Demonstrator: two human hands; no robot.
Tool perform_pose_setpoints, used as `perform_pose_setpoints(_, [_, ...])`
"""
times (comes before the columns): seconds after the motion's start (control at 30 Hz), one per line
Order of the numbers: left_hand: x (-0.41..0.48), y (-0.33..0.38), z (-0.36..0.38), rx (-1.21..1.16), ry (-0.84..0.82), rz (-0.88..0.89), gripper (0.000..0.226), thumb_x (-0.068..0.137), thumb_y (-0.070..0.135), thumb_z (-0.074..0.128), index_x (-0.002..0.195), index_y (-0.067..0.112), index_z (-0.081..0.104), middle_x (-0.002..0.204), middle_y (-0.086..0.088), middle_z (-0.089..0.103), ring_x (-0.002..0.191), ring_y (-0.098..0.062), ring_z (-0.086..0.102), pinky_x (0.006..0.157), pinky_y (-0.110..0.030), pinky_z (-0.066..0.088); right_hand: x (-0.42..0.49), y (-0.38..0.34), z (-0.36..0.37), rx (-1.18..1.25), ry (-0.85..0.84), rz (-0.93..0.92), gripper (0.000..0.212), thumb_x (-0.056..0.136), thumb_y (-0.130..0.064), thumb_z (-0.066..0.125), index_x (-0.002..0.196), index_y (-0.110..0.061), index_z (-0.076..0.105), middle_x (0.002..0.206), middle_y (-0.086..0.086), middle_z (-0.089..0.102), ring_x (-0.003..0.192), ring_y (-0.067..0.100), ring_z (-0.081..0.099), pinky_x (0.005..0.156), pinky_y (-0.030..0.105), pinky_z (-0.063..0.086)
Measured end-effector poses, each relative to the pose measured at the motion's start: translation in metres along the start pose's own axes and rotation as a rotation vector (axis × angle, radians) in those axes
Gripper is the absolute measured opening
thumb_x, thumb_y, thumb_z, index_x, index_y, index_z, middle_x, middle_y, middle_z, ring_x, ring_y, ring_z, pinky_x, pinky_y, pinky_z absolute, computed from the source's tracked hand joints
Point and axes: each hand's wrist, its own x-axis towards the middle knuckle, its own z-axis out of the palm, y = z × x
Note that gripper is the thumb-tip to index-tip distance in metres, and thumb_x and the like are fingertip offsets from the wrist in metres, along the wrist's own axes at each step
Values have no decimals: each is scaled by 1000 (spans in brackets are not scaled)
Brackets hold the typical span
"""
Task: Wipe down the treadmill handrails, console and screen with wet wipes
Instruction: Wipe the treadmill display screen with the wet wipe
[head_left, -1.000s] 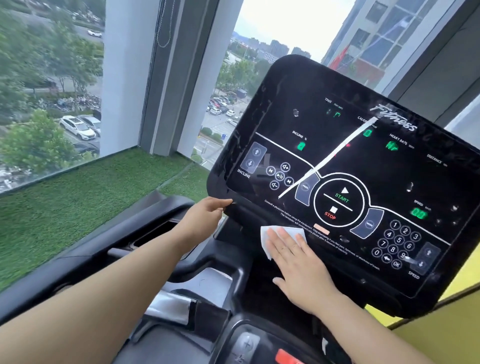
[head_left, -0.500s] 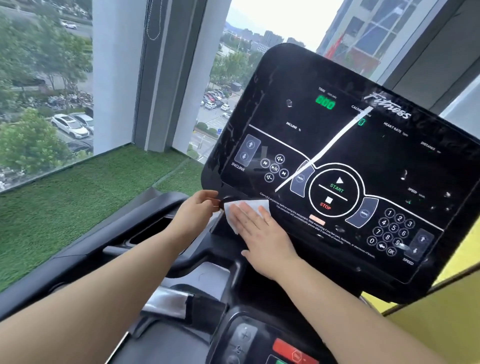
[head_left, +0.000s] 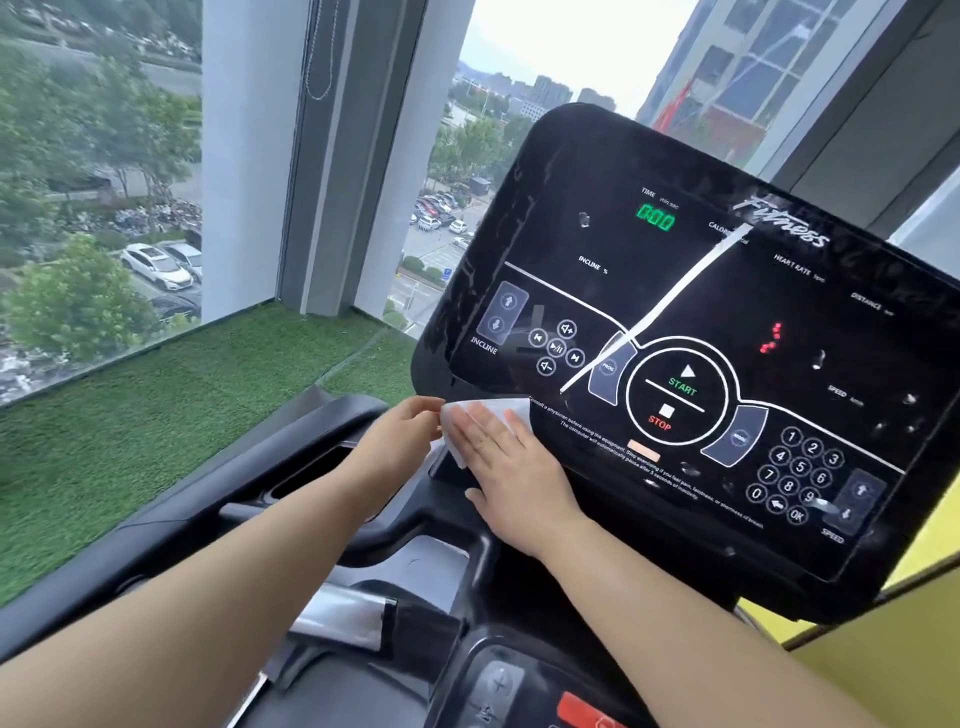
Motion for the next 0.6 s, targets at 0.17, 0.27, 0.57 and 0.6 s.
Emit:
perform_pose_setpoints(0.17, [4, 3, 4, 48, 45, -2, 33, 94, 9, 34, 116, 12, 58, 108, -4, 65, 105, -17, 60, 102, -36, 42, -15, 13, 13, 121, 136, -19, 55, 82, -11, 60, 136, -10, 50, 143, 1, 48, 135, 21, 40, 113, 37, 27])
perform_pose_setpoints(0.27, [4, 6, 10, 85, 100, 2, 29, 94, 13, 35, 108, 17, 60, 106, -4, 65, 105, -18, 60, 102, -40, 42, -28, 23, 14, 184, 222, -23, 46, 87, 0, 45, 130, -9, 57, 136, 2, 55, 128, 25, 50, 105, 35, 42])
perform_pose_setpoints(0.57, [-13, 10, 32, 231, 209, 97, 27, 95, 17, 38, 113, 19, 58, 104, -2, 56, 98, -21, 52, 83, -28, 36, -88, 50, 8, 233, 261, 42, 47, 80, 8, 48, 116, -17, 67, 120, -4, 66, 111, 27, 63, 74, 31, 58])
perform_pose_setpoints(0.6, [-14, 9, 34, 252, 204, 114, 28, 93, 21, 39, 113, 19, 58, 107, -3, 55, 101, -22, 52, 87, -29, 37, -96, 51, 3, 270, 239, 66, 48, 78, 9, 52, 115, -19, 65, 118, -6, 67, 111, 26, 63, 70, 31, 58])
